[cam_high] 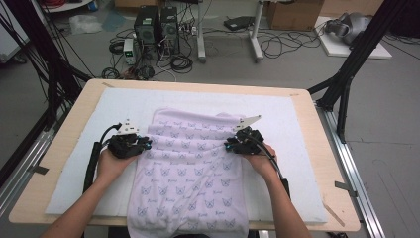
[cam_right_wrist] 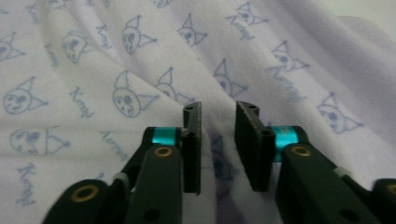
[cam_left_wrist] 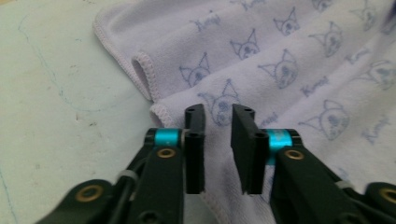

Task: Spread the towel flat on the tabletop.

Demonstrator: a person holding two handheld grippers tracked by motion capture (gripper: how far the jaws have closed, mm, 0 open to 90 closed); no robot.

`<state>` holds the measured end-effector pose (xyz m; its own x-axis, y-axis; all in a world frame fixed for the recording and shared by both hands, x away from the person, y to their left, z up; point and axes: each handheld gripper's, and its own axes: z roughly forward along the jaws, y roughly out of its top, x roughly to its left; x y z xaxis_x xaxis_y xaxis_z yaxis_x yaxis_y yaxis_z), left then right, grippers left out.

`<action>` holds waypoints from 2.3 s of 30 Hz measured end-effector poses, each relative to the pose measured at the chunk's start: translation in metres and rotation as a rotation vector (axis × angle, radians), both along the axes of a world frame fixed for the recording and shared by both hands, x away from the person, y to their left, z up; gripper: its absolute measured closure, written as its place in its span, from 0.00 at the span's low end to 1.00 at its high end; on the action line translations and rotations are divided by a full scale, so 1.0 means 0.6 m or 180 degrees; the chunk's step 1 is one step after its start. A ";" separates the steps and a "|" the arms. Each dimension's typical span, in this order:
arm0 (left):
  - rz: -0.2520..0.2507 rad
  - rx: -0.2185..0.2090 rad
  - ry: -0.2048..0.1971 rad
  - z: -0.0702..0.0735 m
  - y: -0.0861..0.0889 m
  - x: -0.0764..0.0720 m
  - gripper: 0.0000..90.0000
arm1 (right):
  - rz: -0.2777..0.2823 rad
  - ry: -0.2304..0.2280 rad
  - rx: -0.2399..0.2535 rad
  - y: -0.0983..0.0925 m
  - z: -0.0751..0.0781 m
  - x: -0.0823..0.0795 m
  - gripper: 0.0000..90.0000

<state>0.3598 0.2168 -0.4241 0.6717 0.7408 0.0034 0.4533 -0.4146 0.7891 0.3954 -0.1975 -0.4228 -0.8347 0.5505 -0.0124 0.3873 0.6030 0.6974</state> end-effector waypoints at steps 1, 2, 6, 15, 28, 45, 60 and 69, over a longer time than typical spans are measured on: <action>-0.0019 -0.0028 0.0003 0.002 0.003 -0.002 0.78 | -0.0007 -0.0019 0.0014 -0.004 0.005 -0.005 0.77; -0.0042 -0.0050 -0.0034 0.008 0.006 -0.010 0.75 | 0.0004 -0.0054 0.0038 -0.008 0.010 -0.010 0.77; -0.0192 -0.0145 -0.0096 0.015 0.012 -0.041 0.67 | 0.0151 -0.0276 0.0258 -0.028 0.043 -0.060 0.72; -0.0565 -0.0122 -0.0090 0.005 -0.001 -0.131 0.56 | 0.0666 -0.0165 0.0210 -0.026 0.026 -0.164 0.65; -0.0901 0.0057 0.0102 -0.038 -0.004 -0.170 0.58 | 0.0718 -0.0006 0.0065 -0.033 -0.034 -0.196 0.70; -0.1087 -0.0123 0.0119 0.009 0.021 -0.263 0.90 | 0.1155 0.0244 0.0306 -0.053 0.004 -0.307 0.94; -0.1172 0.0019 0.0235 -0.033 -0.019 -0.202 0.96 | 0.0814 0.0152 0.0147 -0.020 -0.033 -0.207 0.87; -0.1315 -0.0090 0.0150 -0.012 -0.004 -0.265 0.96 | 0.1092 0.0236 0.0294 -0.026 -0.019 -0.259 0.95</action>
<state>0.2010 0.2147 -0.4312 0.9114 0.4083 -0.0511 0.2894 -0.5477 0.7851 0.2399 -0.2129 -0.4340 -0.9678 0.2342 0.0918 0.2250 0.6424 0.7326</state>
